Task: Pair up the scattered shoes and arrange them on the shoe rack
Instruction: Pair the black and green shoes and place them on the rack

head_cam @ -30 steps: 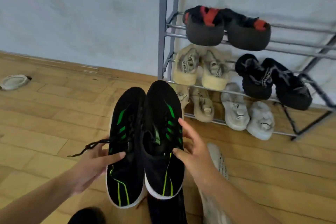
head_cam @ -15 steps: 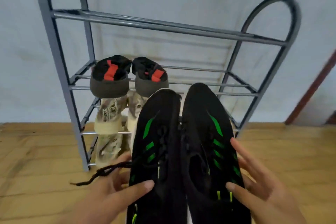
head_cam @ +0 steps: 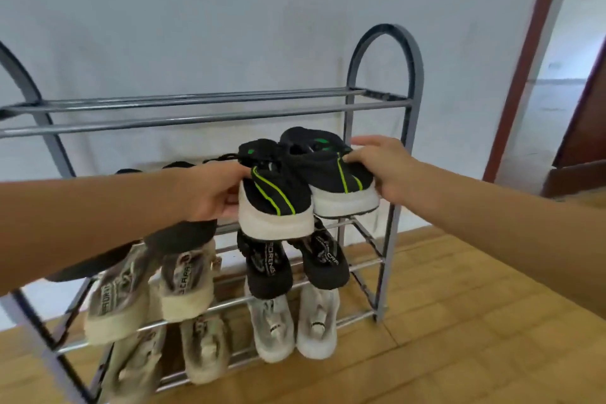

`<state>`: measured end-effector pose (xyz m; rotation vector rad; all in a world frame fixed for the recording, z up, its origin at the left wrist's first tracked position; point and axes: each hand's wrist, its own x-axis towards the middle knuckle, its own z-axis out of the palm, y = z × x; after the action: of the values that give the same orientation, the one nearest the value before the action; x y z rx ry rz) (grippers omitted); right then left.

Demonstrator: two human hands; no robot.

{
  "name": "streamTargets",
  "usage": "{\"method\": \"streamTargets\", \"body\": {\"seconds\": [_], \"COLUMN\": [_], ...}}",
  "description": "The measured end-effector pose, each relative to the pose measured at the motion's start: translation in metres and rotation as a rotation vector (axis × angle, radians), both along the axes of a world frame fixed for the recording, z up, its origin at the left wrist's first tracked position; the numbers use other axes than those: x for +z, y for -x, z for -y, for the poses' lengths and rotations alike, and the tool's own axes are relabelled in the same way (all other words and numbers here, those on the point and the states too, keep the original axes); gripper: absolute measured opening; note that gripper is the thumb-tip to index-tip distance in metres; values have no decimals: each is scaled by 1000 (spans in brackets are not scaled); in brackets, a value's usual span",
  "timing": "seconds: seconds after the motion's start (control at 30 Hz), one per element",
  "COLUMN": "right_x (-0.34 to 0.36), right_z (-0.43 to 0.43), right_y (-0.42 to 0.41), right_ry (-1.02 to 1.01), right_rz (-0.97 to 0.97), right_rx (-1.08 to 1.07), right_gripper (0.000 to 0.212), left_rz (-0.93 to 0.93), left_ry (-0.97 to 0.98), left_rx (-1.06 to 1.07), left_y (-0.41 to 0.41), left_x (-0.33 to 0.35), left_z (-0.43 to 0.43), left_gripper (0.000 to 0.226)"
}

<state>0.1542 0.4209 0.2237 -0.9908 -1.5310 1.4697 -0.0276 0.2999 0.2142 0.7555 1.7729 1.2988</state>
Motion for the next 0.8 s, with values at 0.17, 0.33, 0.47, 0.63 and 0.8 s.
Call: {"method": "streamTargets", "body": {"seconds": [0.17, 0.33, 0.47, 0.63, 0.8], "right_x": [0, -18, -42, -84, -196], "right_z": [-50, -53, -38, 38, 149], "right_y": [36, 44, 45, 14, -41], "right_ry": [-12, -244, -425, -479, -449], "right_rz": [60, 368, 373, 51, 121], "right_rx": [-75, 55, 45, -67, 30], "right_gripper": [22, 22, 35, 27, 33], "left_rz": [106, -168, -438, -848, -1038], "left_ry": [-133, -37, 48, -243, -169], "left_rx": [56, 140, 200, 23, -496], "left_y": [9, 29, 13, -24, -50], "left_x": [-2, -16, -35, -35, -119], "left_z": [-40, -52, -39, 49, 217], "left_gripper": [14, 21, 20, 67, 62]}}
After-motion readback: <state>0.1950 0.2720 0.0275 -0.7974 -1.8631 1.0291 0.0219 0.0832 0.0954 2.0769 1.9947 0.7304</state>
